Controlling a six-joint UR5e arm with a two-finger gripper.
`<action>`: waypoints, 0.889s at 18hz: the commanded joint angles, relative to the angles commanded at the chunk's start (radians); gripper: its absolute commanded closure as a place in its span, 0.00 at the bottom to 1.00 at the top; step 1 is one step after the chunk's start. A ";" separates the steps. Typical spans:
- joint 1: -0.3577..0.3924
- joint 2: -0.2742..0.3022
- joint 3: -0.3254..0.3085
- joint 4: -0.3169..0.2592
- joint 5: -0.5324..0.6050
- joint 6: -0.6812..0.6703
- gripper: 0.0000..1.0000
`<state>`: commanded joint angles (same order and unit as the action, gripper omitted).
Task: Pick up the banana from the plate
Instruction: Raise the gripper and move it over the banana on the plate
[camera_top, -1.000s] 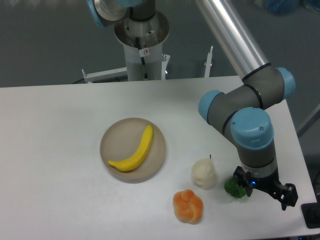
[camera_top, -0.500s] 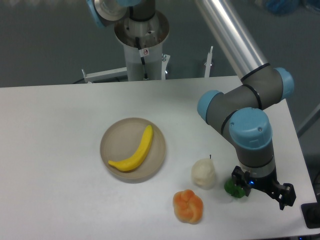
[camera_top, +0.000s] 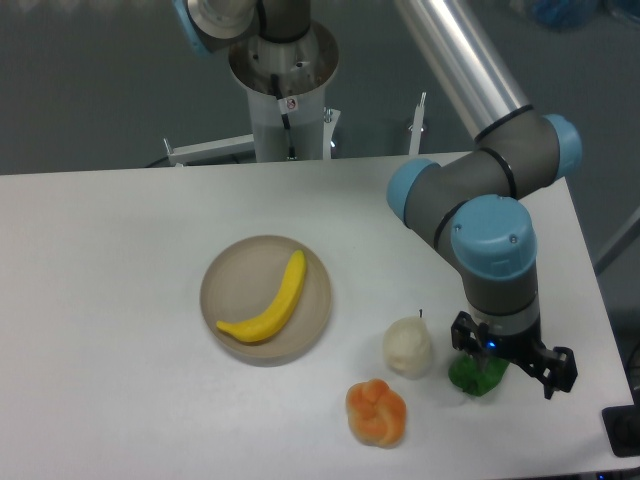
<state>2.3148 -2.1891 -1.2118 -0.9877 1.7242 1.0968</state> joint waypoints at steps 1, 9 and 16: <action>0.000 0.011 -0.012 -0.018 -0.002 0.000 0.00; -0.002 0.152 -0.182 -0.126 -0.184 -0.144 0.00; -0.031 0.242 -0.363 -0.115 -0.253 -0.230 0.00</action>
<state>2.2841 -1.9467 -1.5753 -1.1029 1.4711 0.8667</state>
